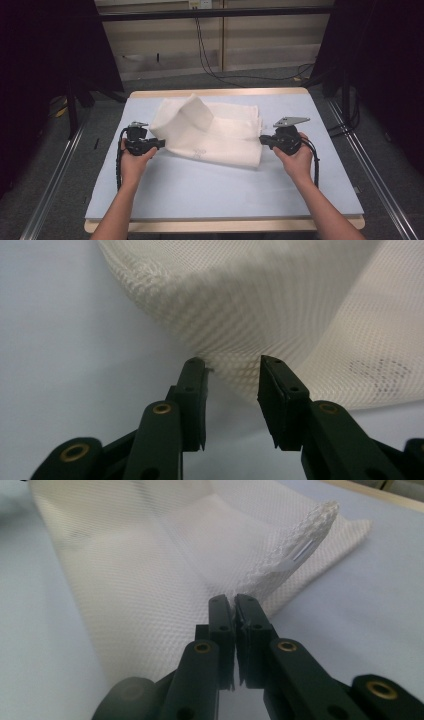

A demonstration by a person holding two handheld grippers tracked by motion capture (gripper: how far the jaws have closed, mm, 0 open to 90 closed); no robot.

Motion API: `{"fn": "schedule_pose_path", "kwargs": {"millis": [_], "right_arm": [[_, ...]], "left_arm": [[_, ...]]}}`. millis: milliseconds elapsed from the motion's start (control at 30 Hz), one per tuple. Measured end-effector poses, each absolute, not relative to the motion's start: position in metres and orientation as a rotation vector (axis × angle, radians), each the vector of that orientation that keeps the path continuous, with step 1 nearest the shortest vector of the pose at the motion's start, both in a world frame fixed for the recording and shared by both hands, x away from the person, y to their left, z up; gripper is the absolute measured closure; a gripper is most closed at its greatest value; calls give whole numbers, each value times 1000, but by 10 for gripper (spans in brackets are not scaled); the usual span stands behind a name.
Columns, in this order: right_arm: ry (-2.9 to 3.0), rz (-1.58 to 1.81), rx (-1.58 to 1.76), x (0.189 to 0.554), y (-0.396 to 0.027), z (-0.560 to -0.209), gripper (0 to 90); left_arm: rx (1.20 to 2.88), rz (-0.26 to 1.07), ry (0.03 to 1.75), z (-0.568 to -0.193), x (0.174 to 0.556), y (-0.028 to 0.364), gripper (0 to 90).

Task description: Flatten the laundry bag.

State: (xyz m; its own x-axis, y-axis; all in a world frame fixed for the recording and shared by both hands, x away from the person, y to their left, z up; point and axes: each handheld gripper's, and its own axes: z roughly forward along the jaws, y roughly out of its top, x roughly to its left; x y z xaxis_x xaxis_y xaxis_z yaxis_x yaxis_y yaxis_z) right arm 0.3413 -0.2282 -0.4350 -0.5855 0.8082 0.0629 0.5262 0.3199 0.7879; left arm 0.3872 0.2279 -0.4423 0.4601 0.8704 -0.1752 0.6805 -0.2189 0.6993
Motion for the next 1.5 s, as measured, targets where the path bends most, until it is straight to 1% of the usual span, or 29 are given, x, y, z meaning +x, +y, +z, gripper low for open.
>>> {"fn": "schedule_pose_path", "kwargs": {"millis": [100, 200, 233, 400, 500, 633, 667, 700, 967, 1100, 1167, 1233, 1267, 1333, 1367, 1433, 1500], "right_arm": [[2257, 1191, 1105, 327, -222, -430, 862], [2258, 1218, 1081, 320, -221, -429, 862], [2273, 1230, 1042, 312, -219, -430, 862], [2323, 1249, 984, 299, -212, -436, 861], [2350, 1286, 910, 287, -208, -439, 860], [2380, 1291, 857, 280, -201, -442, 859], [2395, 1290, 838, 277, -198, -444, 859], [2420, 1289, 811, 274, -194, -448, 860], [2546, 1241, 667, 266, -172, -460, 858], [2583, 1226, 638, 264, -167, -464, 858], [2605, 1211, 620, 264, -165, -467, 859], [2627, 1201, 602, 263, -162, -468, 860], [2635, 1200, 592, 263, -161, -469, 862], [2654, 1187, 575, 262, -159, -471, 867], [2663, 1184, 572, 262, -158, -472, 900], [2693, 1184, 558, 261, -156, -474, 900], [2729, 1116, 518, 259, -150, -478, 900]], "left_arm": [[1980, 339, 1282, -438, 382, 232, 602], [1978, 336, 1278, -437, 379, 231, 601], [1994, 335, 1268, -436, 378, 231, 596], [1994, 326, 1259, -436, 376, 225, 572], [2009, 311, 1240, -435, 375, 220, 535], [2013, 304, 1222, -435, 374, 211, 500], [2015, 297, 1217, -435, 374, 208, 485], [2022, 287, 1199, -437, 374, 201, 450], [2012, 226, 1148, -437, 374, 178, 382], [2015, 212, 1096, -434, 373, 166, 366], [2003, 193, 1086, -432, 373, 160, 335], [1982, 170, 1080, -430, 372, 153, 331], [2003, 169, 1058, -428, 373, 151, 320], [1998, 164, 1045, -426, 372, 144, 304], [2008, 163, 1032, -425, 372, 141, 302], [1997, 151, 1027, -425, 372, 133, 294], [2023, 135, 1009, -428, 374, 126, 282]]}}
